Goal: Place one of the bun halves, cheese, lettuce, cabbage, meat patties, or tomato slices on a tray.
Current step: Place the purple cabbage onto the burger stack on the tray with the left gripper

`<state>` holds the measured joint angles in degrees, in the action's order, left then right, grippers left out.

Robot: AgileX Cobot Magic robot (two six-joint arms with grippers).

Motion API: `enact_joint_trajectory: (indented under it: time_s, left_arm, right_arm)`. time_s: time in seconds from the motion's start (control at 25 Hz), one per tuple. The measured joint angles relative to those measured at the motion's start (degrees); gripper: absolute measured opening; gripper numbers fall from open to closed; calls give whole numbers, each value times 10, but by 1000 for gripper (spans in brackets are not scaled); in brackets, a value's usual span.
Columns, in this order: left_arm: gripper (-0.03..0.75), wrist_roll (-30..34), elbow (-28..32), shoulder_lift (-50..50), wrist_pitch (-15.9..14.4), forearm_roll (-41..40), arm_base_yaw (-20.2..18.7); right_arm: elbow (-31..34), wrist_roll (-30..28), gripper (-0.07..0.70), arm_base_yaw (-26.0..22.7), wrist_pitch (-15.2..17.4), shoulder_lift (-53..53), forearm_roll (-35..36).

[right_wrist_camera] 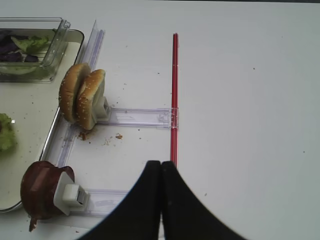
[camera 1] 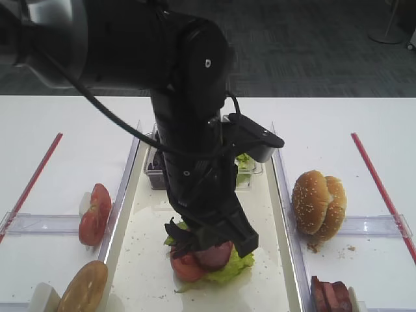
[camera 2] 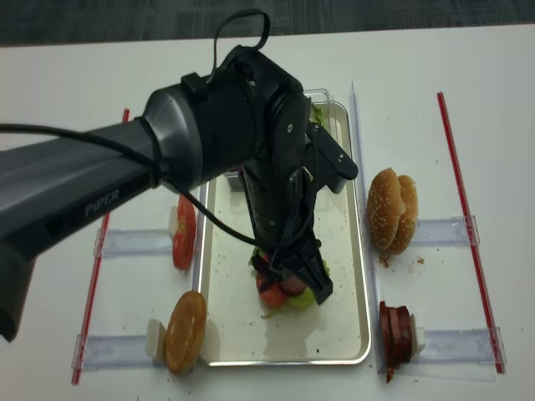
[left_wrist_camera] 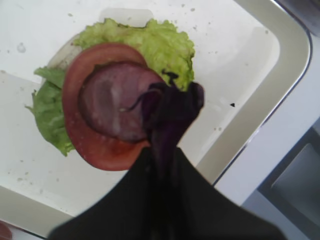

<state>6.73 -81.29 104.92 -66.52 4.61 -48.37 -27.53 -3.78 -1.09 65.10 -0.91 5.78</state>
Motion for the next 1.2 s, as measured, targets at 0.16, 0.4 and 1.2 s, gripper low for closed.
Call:
enact_joint_trajectory:
  time_s: [0.16,0.4,1.2]
  left_arm:
    - [35,3,-4,13,10,-14,0]
    - [34,4,-13,25,31,-25,9]
    - [34,5,-13,41,46,-27,19]
  right_arm:
    - [0,2,364,0,0,0,0]
    - [0,2,364,0,0,0,0]
    - [0,2,364,0,0,0,0]
